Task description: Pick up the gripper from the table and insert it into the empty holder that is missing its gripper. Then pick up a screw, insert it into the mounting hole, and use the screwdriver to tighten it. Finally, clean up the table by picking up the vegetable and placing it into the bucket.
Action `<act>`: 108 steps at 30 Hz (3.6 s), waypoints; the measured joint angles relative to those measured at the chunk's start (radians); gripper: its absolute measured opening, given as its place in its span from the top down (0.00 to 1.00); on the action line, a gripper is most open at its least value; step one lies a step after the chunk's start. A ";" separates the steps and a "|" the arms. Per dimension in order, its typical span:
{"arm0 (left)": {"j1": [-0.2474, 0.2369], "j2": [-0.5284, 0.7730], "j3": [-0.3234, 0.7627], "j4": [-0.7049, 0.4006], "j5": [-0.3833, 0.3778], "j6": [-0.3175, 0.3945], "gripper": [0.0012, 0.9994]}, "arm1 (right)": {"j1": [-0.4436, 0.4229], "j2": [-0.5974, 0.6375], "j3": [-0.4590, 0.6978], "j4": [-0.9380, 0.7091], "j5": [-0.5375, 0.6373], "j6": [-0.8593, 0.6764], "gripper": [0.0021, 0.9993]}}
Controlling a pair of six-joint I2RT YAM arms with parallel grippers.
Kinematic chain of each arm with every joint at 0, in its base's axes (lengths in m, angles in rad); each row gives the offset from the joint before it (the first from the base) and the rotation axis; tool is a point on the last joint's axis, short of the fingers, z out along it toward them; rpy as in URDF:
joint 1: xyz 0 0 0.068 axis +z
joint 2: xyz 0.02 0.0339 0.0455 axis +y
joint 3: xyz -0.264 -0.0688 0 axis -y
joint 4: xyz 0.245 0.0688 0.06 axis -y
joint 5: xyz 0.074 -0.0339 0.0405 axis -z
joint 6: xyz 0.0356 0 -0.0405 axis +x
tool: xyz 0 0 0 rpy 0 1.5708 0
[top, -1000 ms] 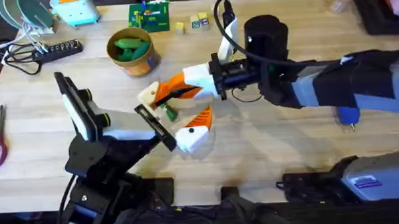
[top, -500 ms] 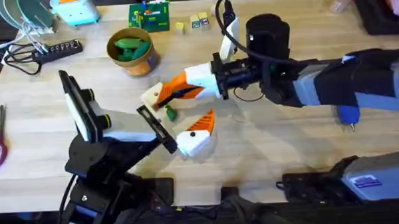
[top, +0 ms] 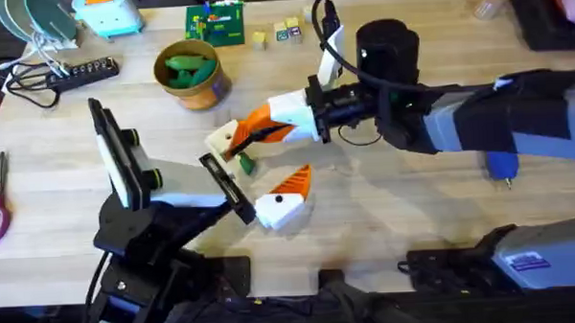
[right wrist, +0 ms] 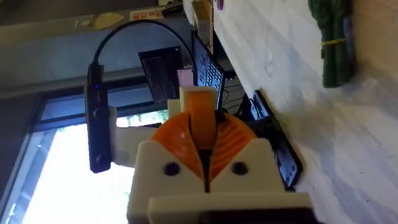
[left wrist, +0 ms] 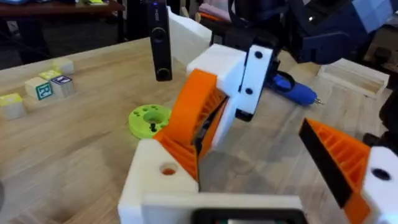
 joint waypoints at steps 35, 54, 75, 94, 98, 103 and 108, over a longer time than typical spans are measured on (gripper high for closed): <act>-0.016 0.000 0.001 -0.011 0.137 0.032 0.01 | -0.004 0.008 0.000 0.075 -0.030 -0.067 0.54; -0.023 0.000 0.001 -0.015 0.199 0.031 0.01 | -0.213 0.008 0.010 0.039 -0.005 -0.225 0.05; -0.023 0.000 0.001 -0.015 0.200 0.031 0.01 | -0.255 0.008 0.444 -1.168 0.541 -1.138 0.03; -0.023 0.000 0.001 -0.015 0.200 0.031 0.01 | -0.036 0.098 0.445 -1.111 0.950 -1.345 0.47; -0.023 0.000 0.001 -0.015 0.200 0.031 0.01 | -0.034 0.100 0.445 -1.071 0.958 -1.347 0.57; -0.023 0.000 0.001 -0.015 0.200 0.031 0.01 | -0.024 0.102 0.445 -1.047 0.962 -1.352 0.61; -0.023 0.000 0.001 -0.015 0.200 0.031 0.01 | -0.020 0.122 0.445 -1.046 0.965 -1.358 0.63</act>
